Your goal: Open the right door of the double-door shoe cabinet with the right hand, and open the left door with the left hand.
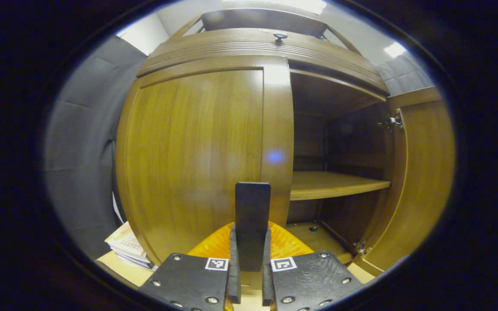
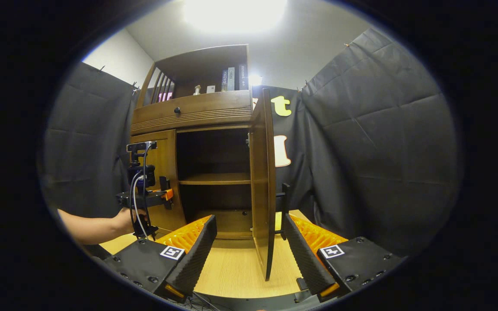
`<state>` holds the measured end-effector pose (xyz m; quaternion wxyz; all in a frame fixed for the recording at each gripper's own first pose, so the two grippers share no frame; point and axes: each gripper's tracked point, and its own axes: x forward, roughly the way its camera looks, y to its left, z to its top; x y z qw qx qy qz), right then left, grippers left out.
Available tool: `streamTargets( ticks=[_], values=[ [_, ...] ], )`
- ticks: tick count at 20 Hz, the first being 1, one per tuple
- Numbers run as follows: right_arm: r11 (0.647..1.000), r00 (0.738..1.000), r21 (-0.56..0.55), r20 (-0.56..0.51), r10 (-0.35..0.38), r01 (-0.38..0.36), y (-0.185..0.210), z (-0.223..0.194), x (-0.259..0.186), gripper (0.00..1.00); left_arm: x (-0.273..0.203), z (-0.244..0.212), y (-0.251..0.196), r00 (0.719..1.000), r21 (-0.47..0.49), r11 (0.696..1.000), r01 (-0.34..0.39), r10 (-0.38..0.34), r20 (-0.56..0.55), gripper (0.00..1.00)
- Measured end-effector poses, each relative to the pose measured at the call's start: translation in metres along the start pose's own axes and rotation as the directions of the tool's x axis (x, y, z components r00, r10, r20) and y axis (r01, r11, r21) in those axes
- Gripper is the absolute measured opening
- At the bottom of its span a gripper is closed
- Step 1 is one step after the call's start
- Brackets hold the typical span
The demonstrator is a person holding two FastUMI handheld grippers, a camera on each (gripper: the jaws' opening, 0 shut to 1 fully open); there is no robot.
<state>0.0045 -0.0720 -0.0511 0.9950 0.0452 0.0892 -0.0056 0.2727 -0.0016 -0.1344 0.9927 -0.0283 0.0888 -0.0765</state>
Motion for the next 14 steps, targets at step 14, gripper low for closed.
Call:
streamTargets(
  ticks=[14],
  values=[
    [0.990,0.990,0.000,0.004,0.139,-0.139,0.032,0.002,0.010,0.98,-0.085,0.002,0.028,0.999,-0.013,0.999,-0.030,0.030,0.017,0.22]
  ],
)
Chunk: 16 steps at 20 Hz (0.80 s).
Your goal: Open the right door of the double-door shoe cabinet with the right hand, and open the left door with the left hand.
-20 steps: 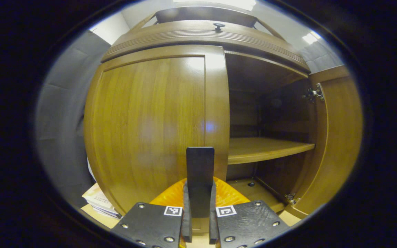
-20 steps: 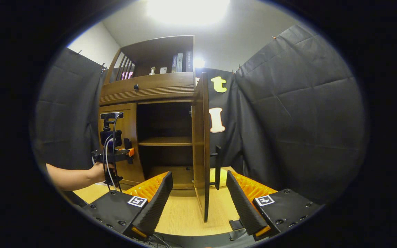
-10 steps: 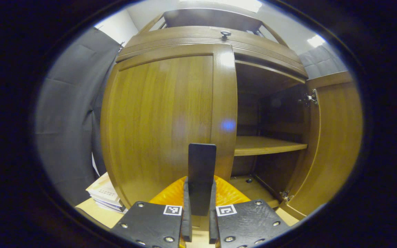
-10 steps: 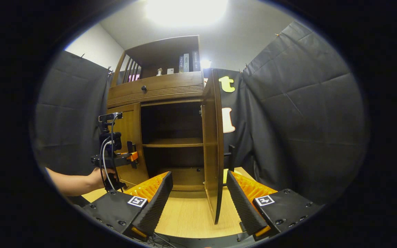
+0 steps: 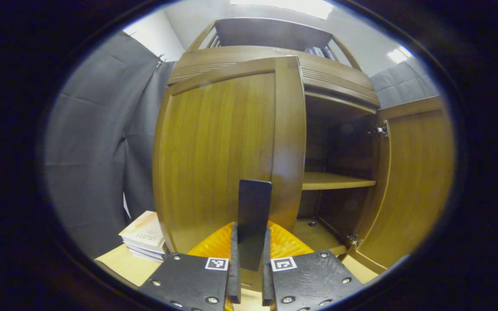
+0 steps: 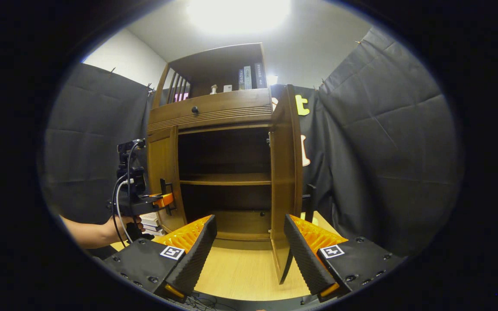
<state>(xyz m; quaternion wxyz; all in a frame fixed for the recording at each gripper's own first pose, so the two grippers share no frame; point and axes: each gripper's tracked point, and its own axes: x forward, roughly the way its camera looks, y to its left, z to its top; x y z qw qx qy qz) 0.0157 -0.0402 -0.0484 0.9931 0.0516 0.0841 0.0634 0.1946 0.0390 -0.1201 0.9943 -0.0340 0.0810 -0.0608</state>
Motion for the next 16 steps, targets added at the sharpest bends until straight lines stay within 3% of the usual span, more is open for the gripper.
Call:
streamTargets(
  ticks=[12,13,16],
  values=[
    [0.992,0.992,-0.017,0.008,0.129,-0.128,0.049,0.000,0.021,0.98,-0.059,0.005,0.051,0.998,-0.001,0.998,-0.064,0.064,0.008,0.22],
    [0.990,0.990,-0.019,0.008,0.141,-0.141,0.055,-0.001,0.022,0.98,-0.069,0.005,0.058,0.997,0.001,0.997,-0.071,0.071,0.010,0.14],
    [0.983,0.984,-0.026,0.006,0.179,-0.179,0.071,-0.001,0.030,0.98,-0.083,0.007,0.076,0.996,0.003,0.996,-0.090,0.090,0.013,0.14]
  ],
)
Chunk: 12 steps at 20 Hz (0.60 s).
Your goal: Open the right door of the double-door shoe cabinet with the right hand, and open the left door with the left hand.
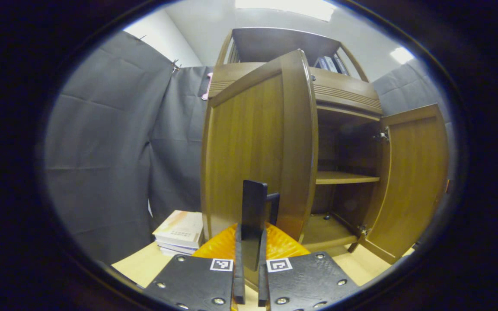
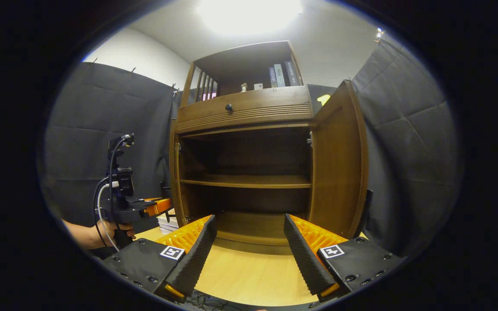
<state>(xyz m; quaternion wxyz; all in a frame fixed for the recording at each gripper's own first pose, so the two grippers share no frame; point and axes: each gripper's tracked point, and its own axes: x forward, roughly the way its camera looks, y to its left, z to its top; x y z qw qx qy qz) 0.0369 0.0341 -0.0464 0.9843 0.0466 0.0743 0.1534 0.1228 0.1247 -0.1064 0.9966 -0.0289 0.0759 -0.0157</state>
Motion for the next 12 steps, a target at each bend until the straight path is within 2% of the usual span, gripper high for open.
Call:
streamTargets(
  ticks=[6,12],
  values=[
    [0.998,0.998,-0.017,-0.007,0.055,-0.055,0.030,-0.004,0.010,0.98,-0.017,0.004,0.029,1.000,-0.014,0.999,-0.030,0.030,-0.003,0.14],
    [0.997,0.997,-0.023,0.004,0.075,-0.075,0.051,-0.002,0.026,0.98,-0.026,0.008,0.064,0.998,-0.009,0.998,-0.068,0.068,0.009,0.14]
  ],
)
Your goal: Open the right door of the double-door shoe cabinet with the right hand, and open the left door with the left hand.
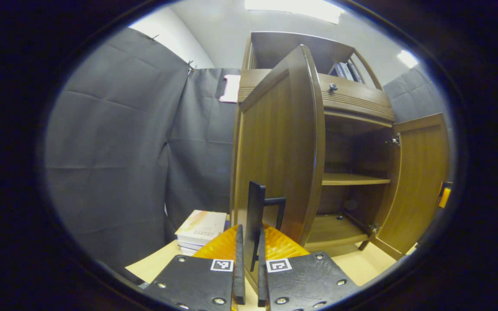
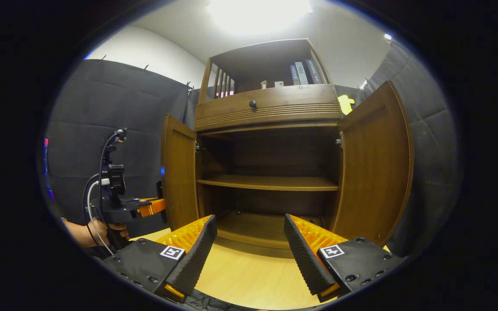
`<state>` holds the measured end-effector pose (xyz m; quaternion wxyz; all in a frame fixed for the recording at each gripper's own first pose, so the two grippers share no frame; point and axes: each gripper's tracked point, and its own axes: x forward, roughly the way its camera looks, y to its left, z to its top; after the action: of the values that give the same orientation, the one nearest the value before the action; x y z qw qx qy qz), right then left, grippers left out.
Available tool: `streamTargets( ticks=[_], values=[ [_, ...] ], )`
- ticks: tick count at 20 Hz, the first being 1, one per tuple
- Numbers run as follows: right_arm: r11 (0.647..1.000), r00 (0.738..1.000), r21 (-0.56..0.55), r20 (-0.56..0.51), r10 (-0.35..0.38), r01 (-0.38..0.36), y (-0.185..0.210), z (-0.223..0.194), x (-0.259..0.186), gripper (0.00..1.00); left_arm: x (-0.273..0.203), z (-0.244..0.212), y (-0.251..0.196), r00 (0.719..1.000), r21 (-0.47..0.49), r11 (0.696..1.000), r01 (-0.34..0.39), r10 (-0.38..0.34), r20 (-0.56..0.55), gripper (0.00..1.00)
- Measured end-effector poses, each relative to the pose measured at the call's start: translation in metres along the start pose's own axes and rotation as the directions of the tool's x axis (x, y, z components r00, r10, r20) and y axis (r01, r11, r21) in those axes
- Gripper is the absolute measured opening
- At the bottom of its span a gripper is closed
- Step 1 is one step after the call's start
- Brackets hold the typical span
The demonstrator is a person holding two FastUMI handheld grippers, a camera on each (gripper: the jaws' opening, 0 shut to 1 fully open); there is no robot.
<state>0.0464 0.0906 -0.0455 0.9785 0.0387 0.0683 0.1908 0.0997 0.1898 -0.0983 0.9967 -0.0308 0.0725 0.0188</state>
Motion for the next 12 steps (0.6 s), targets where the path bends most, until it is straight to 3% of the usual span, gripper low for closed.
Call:
streamTargets(
  ticks=[9,12],
  values=[
    [1.000,1.000,-0.002,-0.002,0.023,-0.023,0.033,-0.003,0.025,0.98,-0.005,0.002,0.056,0.999,-0.011,0.999,-0.043,0.044,0.011,0.12],
    [1.000,1.000,-0.008,-0.002,0.022,-0.022,0.045,-0.003,0.032,0.98,-0.006,0.002,0.066,1.000,-0.011,1.000,-0.027,0.027,0.011,0.13]
  ],
)
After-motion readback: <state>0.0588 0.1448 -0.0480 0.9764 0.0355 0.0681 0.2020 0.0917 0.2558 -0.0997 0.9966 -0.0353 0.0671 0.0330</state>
